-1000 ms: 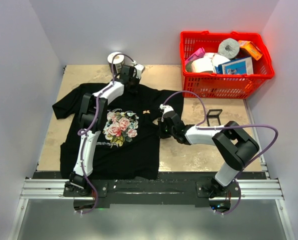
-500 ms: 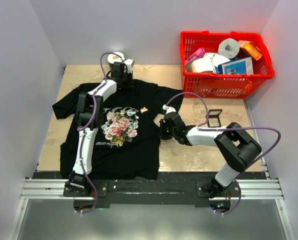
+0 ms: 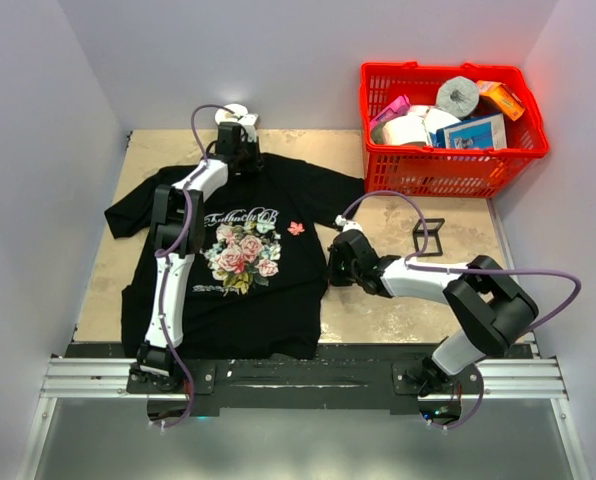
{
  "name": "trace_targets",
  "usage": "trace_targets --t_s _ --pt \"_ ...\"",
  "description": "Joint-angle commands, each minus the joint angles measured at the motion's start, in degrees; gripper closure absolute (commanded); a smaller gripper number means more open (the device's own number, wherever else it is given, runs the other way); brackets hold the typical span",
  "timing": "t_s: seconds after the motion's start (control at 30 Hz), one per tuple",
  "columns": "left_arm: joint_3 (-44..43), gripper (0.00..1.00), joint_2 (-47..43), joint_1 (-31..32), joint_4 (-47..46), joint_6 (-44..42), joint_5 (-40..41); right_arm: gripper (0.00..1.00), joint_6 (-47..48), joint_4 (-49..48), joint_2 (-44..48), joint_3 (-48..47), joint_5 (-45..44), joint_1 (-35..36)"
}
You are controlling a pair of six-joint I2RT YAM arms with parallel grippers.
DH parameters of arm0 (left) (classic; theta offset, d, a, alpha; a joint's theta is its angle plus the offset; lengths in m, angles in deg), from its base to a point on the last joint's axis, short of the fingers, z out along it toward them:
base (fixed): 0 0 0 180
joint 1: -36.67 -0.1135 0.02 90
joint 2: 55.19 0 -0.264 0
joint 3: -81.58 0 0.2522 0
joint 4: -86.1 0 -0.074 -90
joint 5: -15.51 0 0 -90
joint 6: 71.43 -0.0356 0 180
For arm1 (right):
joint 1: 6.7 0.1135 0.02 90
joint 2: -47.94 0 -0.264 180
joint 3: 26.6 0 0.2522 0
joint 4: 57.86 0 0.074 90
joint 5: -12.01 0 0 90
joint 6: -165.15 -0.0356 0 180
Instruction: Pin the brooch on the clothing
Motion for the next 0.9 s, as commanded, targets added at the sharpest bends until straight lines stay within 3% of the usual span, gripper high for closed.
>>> trace_targets --t_s 0.0,0.03,0.1,0.13,0.17,0.27,0.43,0.67,0.87 --pt "-1.83 0.84 1.22 -1.10 -3.29 -0.90 -3.08 1.00 -0.07 9.09 0.48 1.92 -3.72 0.07" --pt "-1.56 0.78 0.53 -0.92 -3.82 -1.17 -3.79 0.98 0.28 9.70 0.57 1.05 -3.81 0.16" --pt "0.18 0.56 -0.88 -0.57 -4.70 -2.48 -4.93 0.89 1.07 10.49 1.01 -0.19 -4.43 0.07" --pt "1.15 0.49 -2.80 0.04 -5.40 -3.18 -5.20 0.75 1.07 11.54 1.53 -1.67 -4.34 0.16" --pt "2.03 0.36 -4.04 0.39 -7.41 -4.41 -5.29 0.68 1.51 11.98 1.89 -2.38 -4.17 0.07" --pt "6.25 0.18 -9.57 1.71 -10.32 -6.00 -5.29 0.52 3.35 13.74 4.08 -5.63 -5.13 0.07" --pt "15.47 0.07 -21.24 2.51 -15.85 -4.60 -3.45 0.43 8.01 13.75 5.41 -13.26 -9.52 0.07" --pt "31.30 0.02 -36.12 1.98 -19.47 -3.98 2.61 0.41 14.08 13.57 -6.52 -29.88 -9.62 -1.15" --pt "44.21 0.02 -42.10 -5.92 -18.77 3.39 1.92 0.41 16.89 13.48 -17.43 -43.94 -3.55 -4.84"
